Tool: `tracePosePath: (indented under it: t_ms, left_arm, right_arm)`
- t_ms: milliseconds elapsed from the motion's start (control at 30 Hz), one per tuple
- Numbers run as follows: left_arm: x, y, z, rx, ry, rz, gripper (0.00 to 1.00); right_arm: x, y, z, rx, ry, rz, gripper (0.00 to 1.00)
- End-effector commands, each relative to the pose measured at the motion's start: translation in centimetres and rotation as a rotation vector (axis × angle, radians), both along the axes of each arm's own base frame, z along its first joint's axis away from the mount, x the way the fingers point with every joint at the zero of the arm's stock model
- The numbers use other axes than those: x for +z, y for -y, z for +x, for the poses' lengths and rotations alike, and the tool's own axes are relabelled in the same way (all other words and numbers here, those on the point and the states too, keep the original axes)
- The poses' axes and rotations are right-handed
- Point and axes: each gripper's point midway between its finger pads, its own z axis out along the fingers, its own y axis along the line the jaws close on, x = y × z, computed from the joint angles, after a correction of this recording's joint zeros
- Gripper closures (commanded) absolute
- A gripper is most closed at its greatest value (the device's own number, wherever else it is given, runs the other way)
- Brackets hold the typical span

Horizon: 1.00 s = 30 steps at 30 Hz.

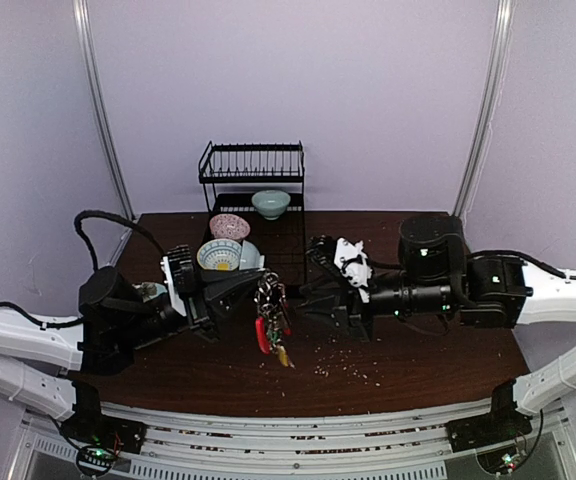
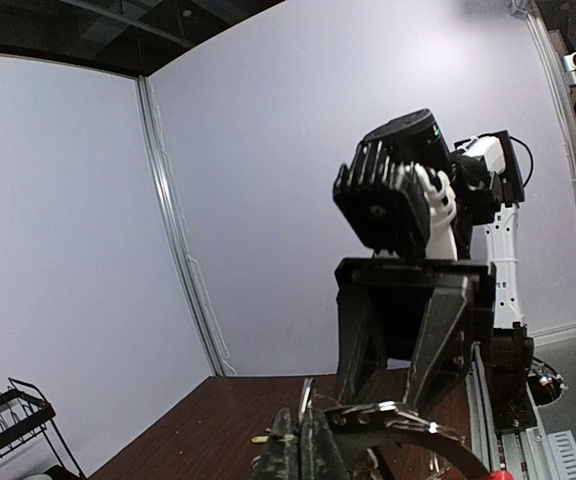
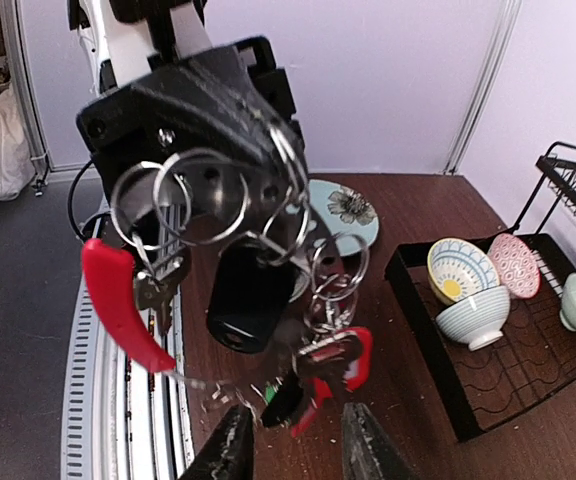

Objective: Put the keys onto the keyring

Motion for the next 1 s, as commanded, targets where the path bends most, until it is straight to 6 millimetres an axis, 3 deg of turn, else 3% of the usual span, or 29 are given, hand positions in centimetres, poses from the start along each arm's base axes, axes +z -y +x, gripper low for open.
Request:
tracePosePath:
  t_ms: [0,100,233,433,733,967]
  left_arm:
    - [1.5,-0.7,-0.2,0.016,0.036,-0.044,1.0]
    - [1.6,-0.7,-0.4,0.008,0.038,-0.043,1.0]
    - [1.6,-0.5,-0.4,0.0,0.034,-0.043,1.0]
    - [1.7,-0.6,-0.5,-0.005,0.037,-0.042,1.0]
    - [1.8,-0.6,-0.6,-0.008,0.045,-0.04,1.0]
    - [1.7,-0.6,-0.6,-0.006,0.048,-0.037,1.0]
  right_arm:
    - [5.6,2.3,-0.2,-0.015,0.105,0.099,0.7]
    - [8.2,2.2,-0.9,0.032,0.144,0.16,0.7]
    - [9.7,-0.3,-1.5,0.11,0.113,0.21,0.76]
    - [8.0,-3.3,-1.4,0.173,0.077,0.143,0.87]
    - [6.1,-3.5,0.1,0.117,0.067,0.102,0.88]
    - [4.5,-3.2,1.2,0.069,0.067,0.059,0.81]
